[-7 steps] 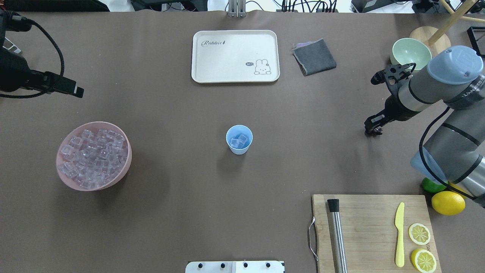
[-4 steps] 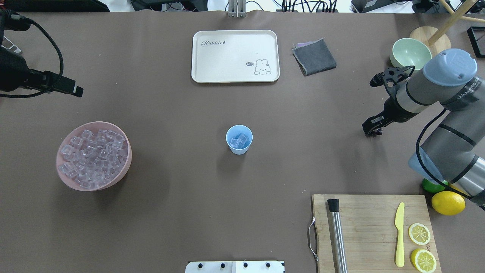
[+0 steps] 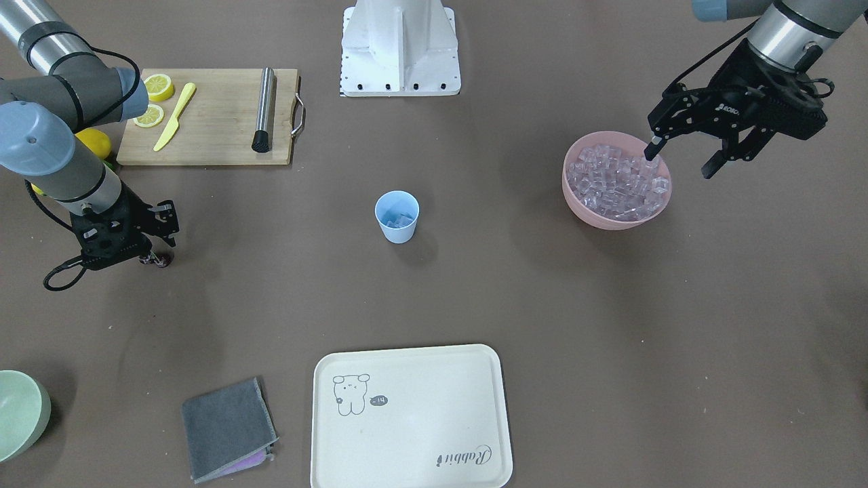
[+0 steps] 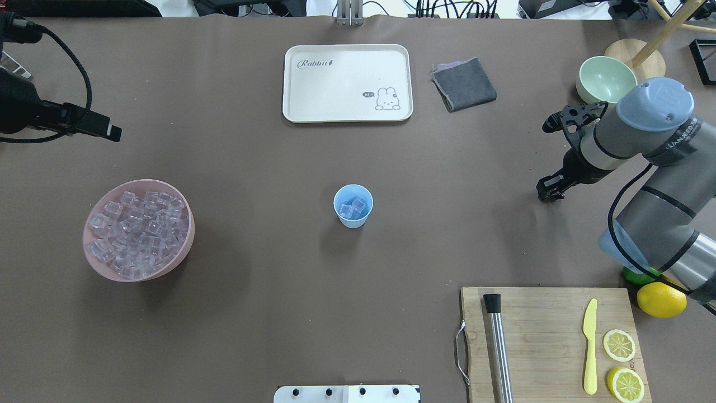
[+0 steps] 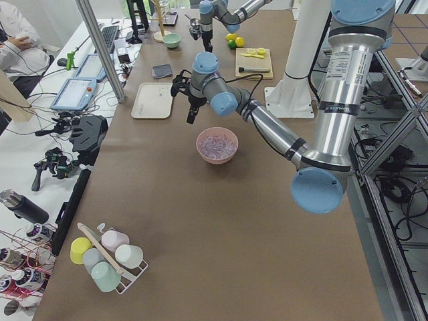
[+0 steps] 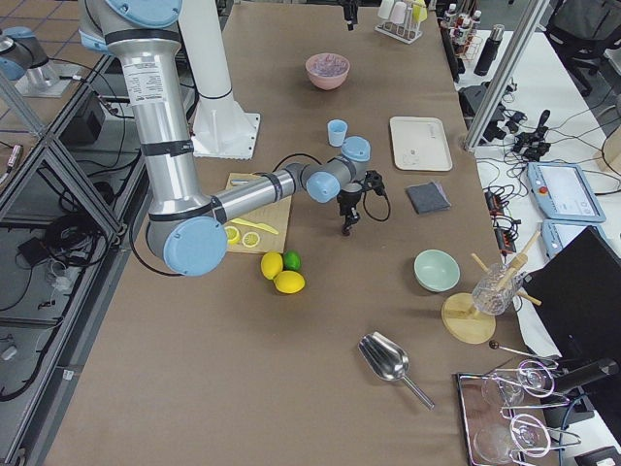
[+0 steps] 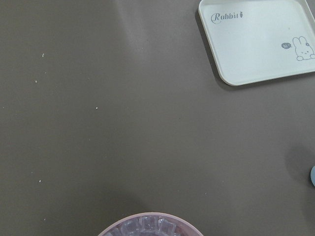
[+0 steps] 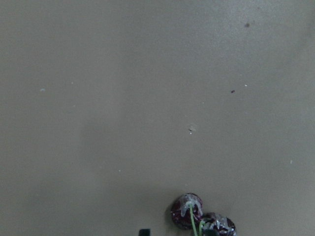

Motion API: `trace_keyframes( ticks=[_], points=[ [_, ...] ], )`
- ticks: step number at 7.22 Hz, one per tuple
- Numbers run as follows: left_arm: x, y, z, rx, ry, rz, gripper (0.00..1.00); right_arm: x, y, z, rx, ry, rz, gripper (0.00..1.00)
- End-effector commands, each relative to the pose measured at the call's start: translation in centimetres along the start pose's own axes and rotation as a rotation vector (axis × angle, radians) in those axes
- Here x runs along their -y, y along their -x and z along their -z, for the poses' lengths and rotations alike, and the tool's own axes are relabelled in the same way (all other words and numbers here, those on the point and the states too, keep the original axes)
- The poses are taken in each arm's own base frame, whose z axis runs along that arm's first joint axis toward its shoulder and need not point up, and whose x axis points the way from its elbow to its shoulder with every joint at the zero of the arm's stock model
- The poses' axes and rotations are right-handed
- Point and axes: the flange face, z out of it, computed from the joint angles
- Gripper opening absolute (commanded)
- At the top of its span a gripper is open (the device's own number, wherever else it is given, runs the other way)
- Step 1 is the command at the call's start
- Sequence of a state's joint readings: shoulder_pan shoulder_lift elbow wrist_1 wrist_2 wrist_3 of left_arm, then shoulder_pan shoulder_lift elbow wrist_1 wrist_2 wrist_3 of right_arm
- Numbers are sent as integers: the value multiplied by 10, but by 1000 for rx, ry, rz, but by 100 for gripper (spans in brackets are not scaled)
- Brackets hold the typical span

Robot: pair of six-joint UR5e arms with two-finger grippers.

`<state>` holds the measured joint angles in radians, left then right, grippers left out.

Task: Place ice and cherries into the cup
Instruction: 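Lower the right gripper onto the dark cherries and grasp their stems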

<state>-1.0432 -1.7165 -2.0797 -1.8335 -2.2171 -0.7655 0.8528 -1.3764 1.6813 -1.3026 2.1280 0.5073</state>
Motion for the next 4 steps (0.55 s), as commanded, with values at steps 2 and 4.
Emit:
trace_keyframes(
  ticks=[2,4],
  points=[
    [0,3,0,4,0,4,97,0,0,-2,0,3,7,0],
    [-1,4,0,5,1,5,97,0,-1,-3,0,4,5,0]
  ],
)
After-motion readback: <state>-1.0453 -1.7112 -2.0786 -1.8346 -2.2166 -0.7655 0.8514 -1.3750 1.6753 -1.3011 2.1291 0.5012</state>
